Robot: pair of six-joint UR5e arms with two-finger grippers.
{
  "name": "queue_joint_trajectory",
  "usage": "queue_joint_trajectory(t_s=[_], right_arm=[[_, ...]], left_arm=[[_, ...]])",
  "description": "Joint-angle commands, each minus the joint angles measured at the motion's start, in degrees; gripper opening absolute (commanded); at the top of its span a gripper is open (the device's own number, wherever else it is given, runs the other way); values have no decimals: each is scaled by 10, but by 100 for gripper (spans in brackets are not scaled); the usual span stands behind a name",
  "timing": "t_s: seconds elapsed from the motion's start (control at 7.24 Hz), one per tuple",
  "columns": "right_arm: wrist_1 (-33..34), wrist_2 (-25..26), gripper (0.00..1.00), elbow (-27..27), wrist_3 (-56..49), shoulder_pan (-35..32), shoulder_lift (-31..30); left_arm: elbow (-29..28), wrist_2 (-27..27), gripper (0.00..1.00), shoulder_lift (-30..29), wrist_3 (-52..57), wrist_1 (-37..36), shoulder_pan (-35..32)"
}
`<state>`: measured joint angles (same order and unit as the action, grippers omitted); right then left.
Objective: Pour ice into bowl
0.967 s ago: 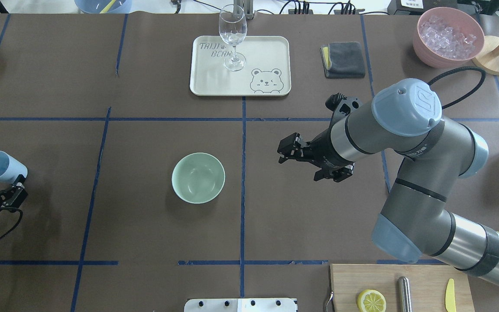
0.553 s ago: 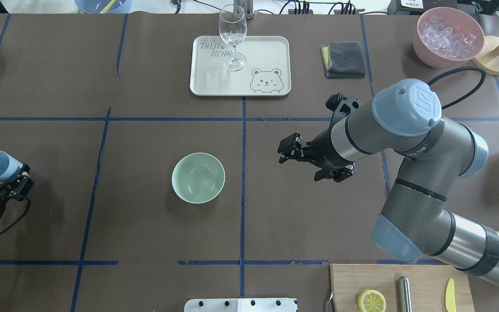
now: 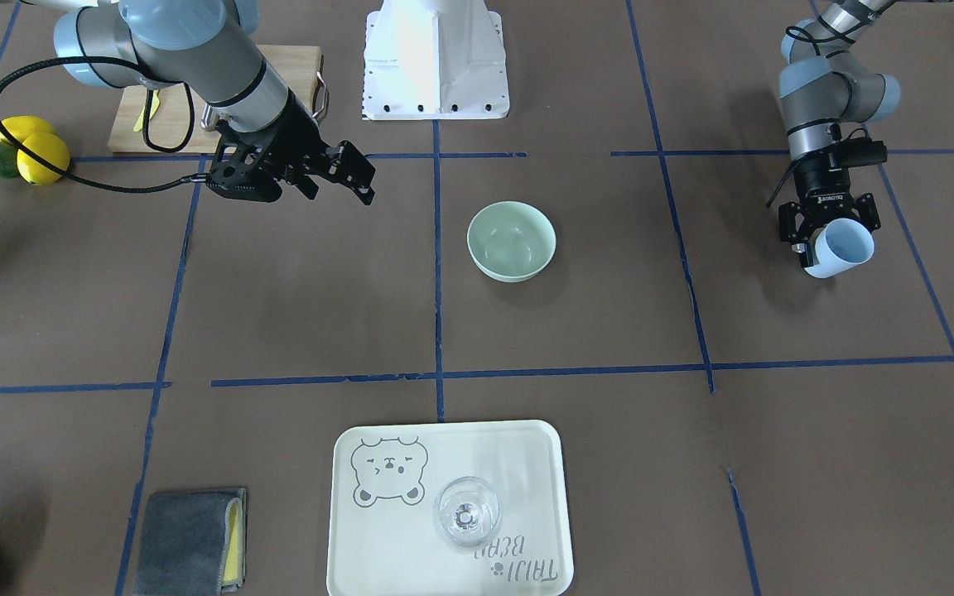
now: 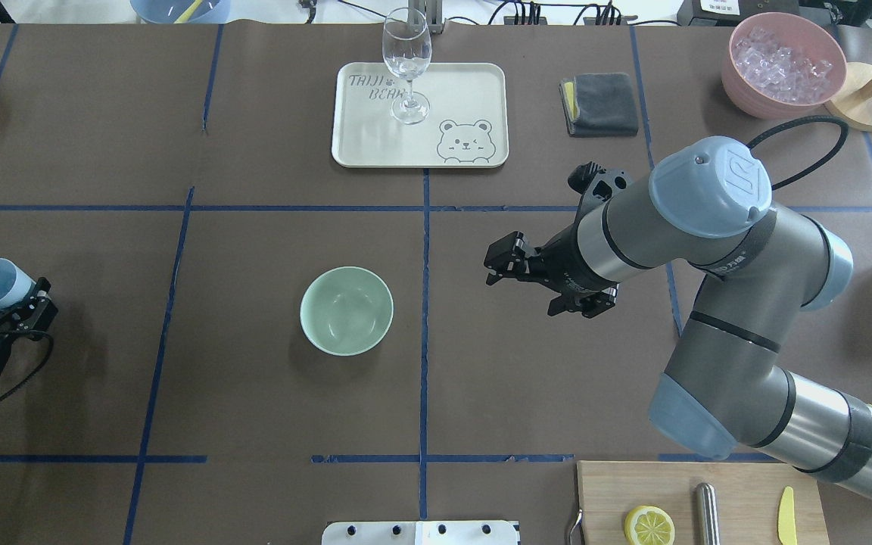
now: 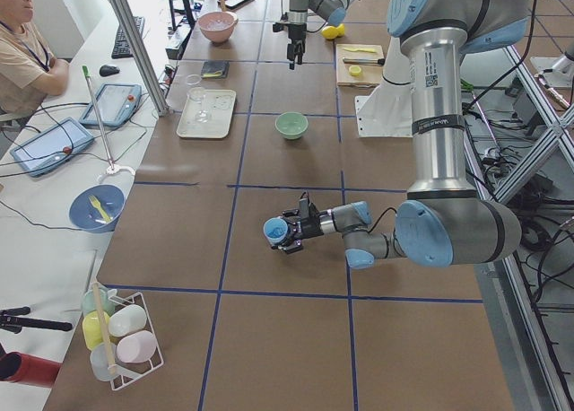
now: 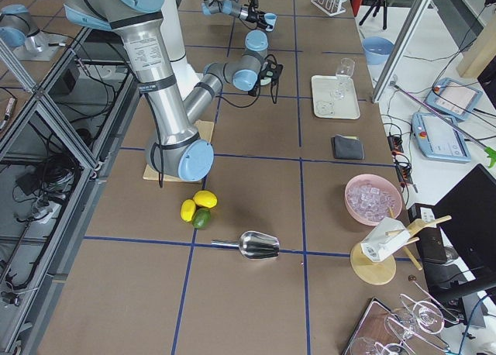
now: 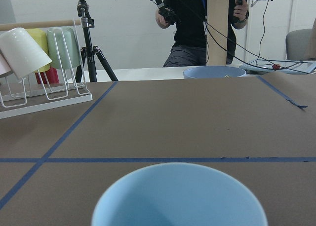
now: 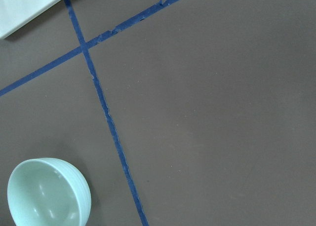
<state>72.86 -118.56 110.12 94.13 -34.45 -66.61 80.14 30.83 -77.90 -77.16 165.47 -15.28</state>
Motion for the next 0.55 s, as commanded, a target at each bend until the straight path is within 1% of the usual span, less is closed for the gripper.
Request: queue_joint_trajectory(t_s=[0.0,0.14,0.28,0.41], right_arm=[[0,0,100,0,0,0,1],[0,0,100,0,0,0,2],[0,0,100,1,0,1,2],[0,-1,100,0,0,0,1]], left_arm=[[-1,0,64,-1,1,1,-2],[3,2,11,-1,12,4,-3],[9,2,0,-5,57,8,-11],[33,11,0,-1,83,13,-14]])
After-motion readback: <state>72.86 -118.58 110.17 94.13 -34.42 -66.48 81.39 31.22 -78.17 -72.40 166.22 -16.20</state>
